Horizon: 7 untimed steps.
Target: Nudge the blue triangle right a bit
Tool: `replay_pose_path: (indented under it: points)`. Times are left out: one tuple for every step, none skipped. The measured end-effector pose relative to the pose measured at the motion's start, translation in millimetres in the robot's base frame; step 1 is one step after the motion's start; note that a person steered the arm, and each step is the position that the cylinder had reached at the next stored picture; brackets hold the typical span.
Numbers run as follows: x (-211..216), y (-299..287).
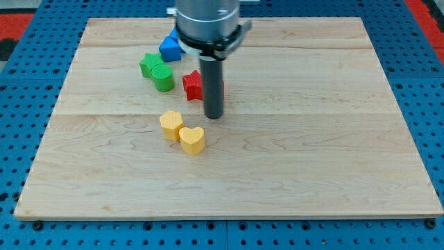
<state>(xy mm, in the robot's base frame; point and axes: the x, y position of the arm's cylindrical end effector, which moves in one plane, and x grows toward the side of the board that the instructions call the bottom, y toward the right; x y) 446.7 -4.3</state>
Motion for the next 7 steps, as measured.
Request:
replay_pose_path:
  points:
    - [0,31]
    - [-11,50]
    - [-81,70]
    - [-123,63]
    - [-129,63]
    - [-131,63]
    - [-134,63]
